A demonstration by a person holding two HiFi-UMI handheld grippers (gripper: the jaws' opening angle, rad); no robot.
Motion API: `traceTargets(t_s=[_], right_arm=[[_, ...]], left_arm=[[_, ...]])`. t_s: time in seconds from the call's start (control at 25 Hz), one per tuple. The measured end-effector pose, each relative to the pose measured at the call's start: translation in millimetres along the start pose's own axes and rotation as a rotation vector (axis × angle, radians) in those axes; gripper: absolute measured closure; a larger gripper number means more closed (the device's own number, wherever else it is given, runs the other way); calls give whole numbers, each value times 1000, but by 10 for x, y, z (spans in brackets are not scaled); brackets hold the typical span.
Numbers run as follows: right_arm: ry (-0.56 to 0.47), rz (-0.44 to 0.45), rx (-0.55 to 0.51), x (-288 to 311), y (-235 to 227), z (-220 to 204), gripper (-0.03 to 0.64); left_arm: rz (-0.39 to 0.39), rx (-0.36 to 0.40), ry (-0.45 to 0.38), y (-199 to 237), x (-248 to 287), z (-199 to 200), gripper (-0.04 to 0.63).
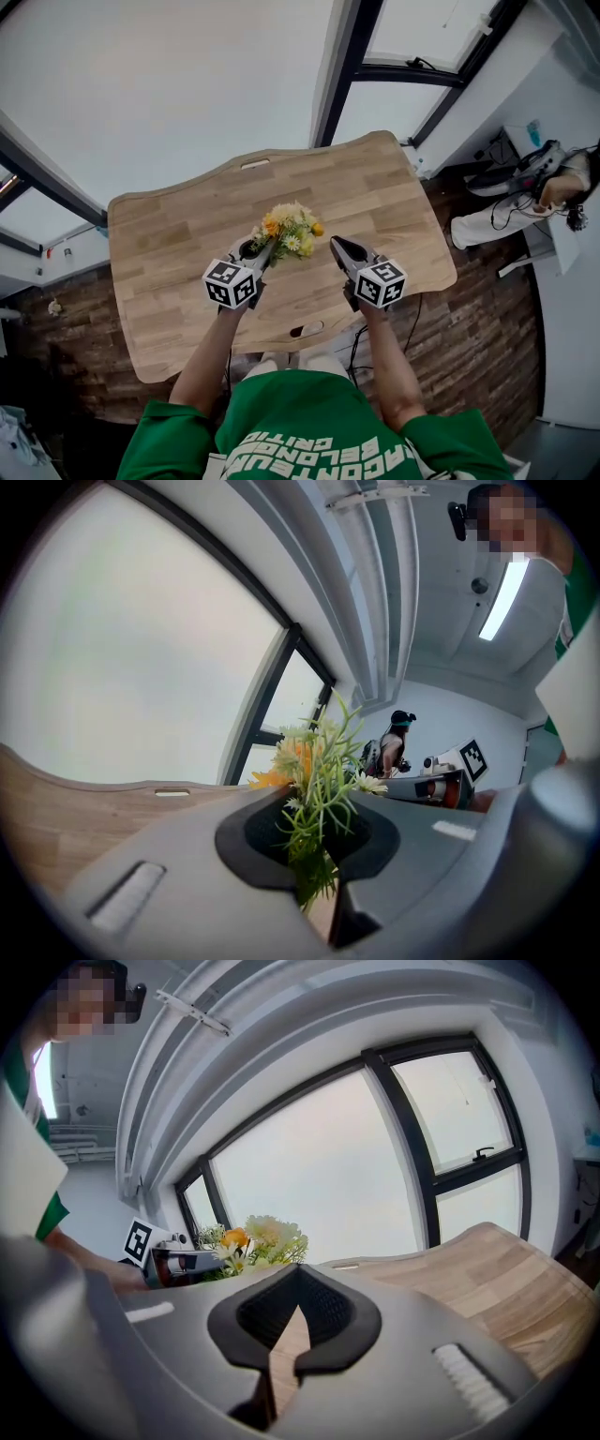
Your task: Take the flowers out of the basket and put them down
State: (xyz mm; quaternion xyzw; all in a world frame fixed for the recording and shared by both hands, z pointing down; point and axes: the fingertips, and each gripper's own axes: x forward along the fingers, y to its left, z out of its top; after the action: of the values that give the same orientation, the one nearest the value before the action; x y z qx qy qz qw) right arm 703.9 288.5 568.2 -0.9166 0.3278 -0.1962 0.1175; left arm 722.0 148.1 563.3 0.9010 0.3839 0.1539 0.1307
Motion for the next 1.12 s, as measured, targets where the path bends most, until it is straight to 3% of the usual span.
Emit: traceTargets(t_s=[0.64, 1.12], right_arm=[[150, 88, 85, 424, -634, -408, 611], [252, 132, 127, 666, -942, -734, 611]], left_arm=[[150, -159, 93, 520, 699, -880, 529], [209, -245, 172, 871, 1092, -1462, 529]])
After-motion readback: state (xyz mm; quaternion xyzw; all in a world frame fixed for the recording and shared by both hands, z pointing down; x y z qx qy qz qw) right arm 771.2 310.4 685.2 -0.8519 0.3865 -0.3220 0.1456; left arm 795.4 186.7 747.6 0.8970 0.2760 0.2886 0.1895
